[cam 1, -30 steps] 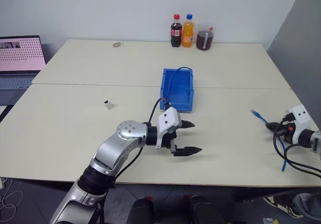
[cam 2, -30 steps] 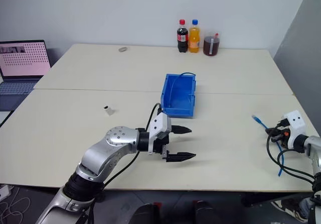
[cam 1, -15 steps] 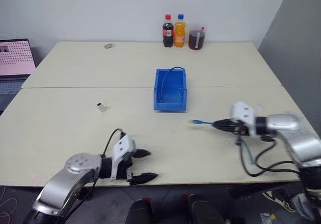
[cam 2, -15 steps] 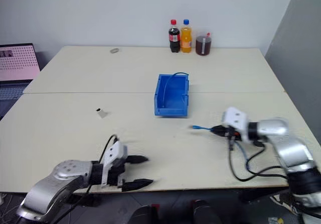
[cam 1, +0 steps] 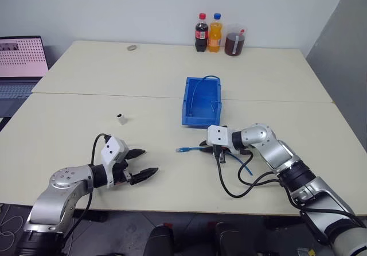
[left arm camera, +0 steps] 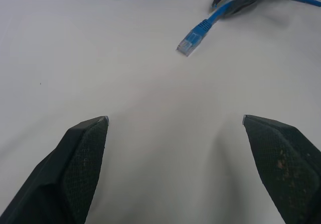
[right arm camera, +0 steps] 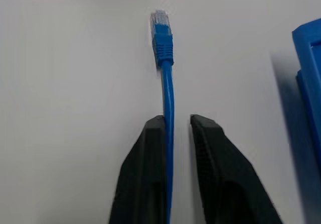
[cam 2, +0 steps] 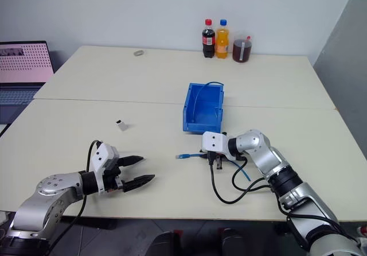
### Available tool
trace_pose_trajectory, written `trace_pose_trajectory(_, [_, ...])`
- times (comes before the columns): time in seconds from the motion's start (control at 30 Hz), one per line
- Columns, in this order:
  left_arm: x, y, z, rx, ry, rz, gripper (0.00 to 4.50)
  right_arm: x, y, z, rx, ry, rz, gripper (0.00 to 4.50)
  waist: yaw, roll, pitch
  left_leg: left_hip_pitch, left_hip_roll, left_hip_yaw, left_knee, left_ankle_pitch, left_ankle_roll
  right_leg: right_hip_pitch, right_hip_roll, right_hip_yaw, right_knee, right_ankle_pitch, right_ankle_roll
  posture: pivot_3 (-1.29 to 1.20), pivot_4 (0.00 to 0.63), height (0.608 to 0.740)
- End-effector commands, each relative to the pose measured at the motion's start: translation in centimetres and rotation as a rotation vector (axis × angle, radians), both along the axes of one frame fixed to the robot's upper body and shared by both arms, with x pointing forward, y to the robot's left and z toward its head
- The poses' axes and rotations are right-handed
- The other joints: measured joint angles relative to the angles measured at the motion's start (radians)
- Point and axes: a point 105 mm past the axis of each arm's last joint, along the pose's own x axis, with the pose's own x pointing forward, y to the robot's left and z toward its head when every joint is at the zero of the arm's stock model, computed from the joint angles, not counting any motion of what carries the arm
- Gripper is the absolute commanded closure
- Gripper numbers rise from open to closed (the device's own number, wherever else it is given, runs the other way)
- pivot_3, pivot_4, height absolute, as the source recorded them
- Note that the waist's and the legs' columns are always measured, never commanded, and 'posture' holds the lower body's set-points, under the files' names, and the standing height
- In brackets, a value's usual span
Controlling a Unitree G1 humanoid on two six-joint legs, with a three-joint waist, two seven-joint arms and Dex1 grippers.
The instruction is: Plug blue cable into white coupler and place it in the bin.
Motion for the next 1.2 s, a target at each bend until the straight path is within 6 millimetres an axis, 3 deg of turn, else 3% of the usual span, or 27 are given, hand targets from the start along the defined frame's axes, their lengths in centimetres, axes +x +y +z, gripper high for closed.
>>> trace_pose_trajectory(0.03, [0.6, -0.1, 0.5, 0.033, -0.042, -0.040, 0.00, 0.2, 0.4, 1.4, 0.026, -0.044, 0.016, 2.44, -0.001, 0.000, 0.000, 0.000, 0.000, 0.000, 0.000, 0.000, 0.000, 0.000, 0.000, 0.000, 0.000, 0.000, 0.000, 0.00, 0.150, 0.740])
trace_pose_trajectory(0.2, [2.7, -2.6, 0.3, 0.056, -0.090, -0.151, 0.00, -3.1, -1.1, 3.5, 0.135, 0.118, 0.021, 1.26, 0.020, 0.000, 0.000, -0.001, 0.000, -0.001, 0.000, 0.000, 0.000, 0.000, 0.000, -0.001, 0.000, 0.000, 0.000, 0.00, 0.150, 0.740])
trace_pose_trajectory(0.43, [4.5, -5.6, -0.7, 0.079, -0.125, -0.249, 0.00, -5.8, -2.9, 4.0, 0.205, 0.186, -0.104, 1.26, 0.019, 0.000, 0.000, -0.001, 0.000, -0.001, 0.001, 0.000, 0.000, 0.000, 0.001, -0.001, 0.000, 0.000, 0.001, 0.00, 0.150, 0.740])
trace_pose_trajectory(0.73, [5.4, -7.8, -2.4, 0.168, -0.136, -0.369, 0.17, -7.4, -3.2, 4.1, 0.285, 0.212, -0.243, 1.21, 0.019, 0.000, 0.000, -0.001, -0.001, -0.002, 0.002, 0.000, 0.000, 0.001, 0.001, -0.001, 0.000, -0.002, 0.006, 0.00, 0.150, 0.740])
trace_pose_trajectory(1.2, [4.7, -8.0, -4.5, 0.250, -0.069, -0.433, 3.07, -7.5, -3.6, 4.8, 0.320, 0.175, -0.306, 1.20, 0.021, -0.001, -0.001, 0.001, -0.001, -0.002, 0.003, 0.000, 0.000, 0.003, 0.001, 0.000, 0.000, 0.000, 0.010, 0.00, 0.150, 0.740])
